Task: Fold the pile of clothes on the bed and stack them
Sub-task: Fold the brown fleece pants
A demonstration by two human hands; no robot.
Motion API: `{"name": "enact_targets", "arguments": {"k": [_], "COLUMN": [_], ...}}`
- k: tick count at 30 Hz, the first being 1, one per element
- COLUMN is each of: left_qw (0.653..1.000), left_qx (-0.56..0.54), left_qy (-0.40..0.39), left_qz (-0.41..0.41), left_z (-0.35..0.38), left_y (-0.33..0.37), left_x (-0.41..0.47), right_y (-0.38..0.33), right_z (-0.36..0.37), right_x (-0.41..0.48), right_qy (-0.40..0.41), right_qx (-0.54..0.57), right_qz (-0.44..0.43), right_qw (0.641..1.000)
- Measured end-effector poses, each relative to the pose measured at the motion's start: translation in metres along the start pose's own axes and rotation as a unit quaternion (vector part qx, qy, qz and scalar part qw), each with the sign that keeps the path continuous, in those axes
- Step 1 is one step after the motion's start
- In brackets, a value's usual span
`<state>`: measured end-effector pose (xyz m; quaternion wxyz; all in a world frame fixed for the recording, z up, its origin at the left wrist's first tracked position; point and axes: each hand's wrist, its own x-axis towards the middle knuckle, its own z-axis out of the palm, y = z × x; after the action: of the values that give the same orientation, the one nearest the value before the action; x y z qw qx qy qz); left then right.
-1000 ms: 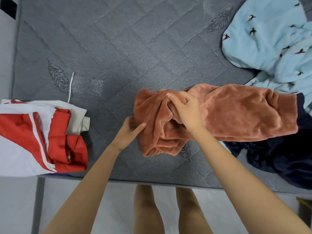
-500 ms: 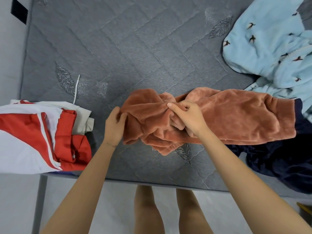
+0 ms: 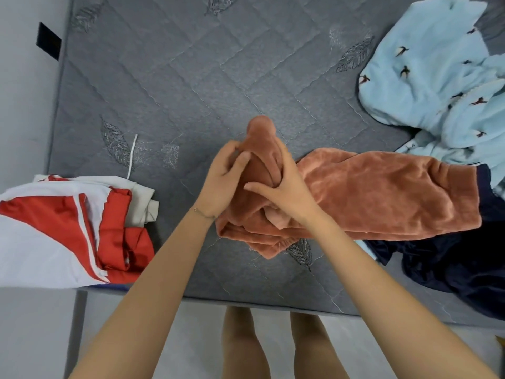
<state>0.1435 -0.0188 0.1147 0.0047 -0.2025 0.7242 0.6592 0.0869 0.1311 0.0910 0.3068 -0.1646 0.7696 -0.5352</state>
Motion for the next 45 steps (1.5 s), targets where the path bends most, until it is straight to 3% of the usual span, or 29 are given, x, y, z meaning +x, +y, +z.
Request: {"name": "enact_targets", "arguments": {"k": [4,11,15,18,24,29,33,36,39,45], "left_qw": [0.997,0.992,0.991,0.99,0.979,0.957,0.935,0.928,0.923,0.89], "left_qx": [-0.056,0.119,0.085,0.08,0.161,0.217,0.323,0.354,0.38,0.45], "left_qy": [-0.039,0.002,-0.087,-0.109,-0.108,-0.176,-0.107,-0.052,-0.028,-0.011], "left_qz": [-0.019,0.031,0.049,0.045,0.057,0.078,0.101,0.103,0.052,-0.074], "left_z": [0.031,0.089,0.13,0.167,0.228,0.261,0.249,0.218,0.174,0.078], "left_y": [-0.002,-0.023,-0.031,-0.039,-0.045,-0.054,-0.069,-0.08,-0.097,-0.131], "left_x": [0.007,0.013,0.017,0.023,0.035,0.038,0.035,0.035,0.034,0.024], "right_y": [0.009,0.041,0.057,0.069,0.093,0.138,0.146,0.129,0.109,0.106], "right_z": [-0.034,-0.089,-0.119,-0.144,-0.187,-0.21,-0.211,-0.202,-0.18,-0.113], "right_x": [-0.013,-0.039,-0.055,-0.066,-0.087,-0.101,-0.104,-0.097,-0.079,-0.023], "right_qy": [0.071,0.157,0.177,0.197,0.255,0.271,0.327,0.364,0.315,0.131], "right_qx": [0.011,-0.036,-0.053,-0.048,-0.034,-0.071,-0.111,-0.181,-0.241,-0.244], "right_qz": [0.01,-0.019,-0.005,0.0,0.024,0.106,0.151,0.083,0.013,-0.051], "right_qw": [0.997,0.987,0.983,0.979,0.966,0.954,0.926,0.91,0.918,0.96]}}
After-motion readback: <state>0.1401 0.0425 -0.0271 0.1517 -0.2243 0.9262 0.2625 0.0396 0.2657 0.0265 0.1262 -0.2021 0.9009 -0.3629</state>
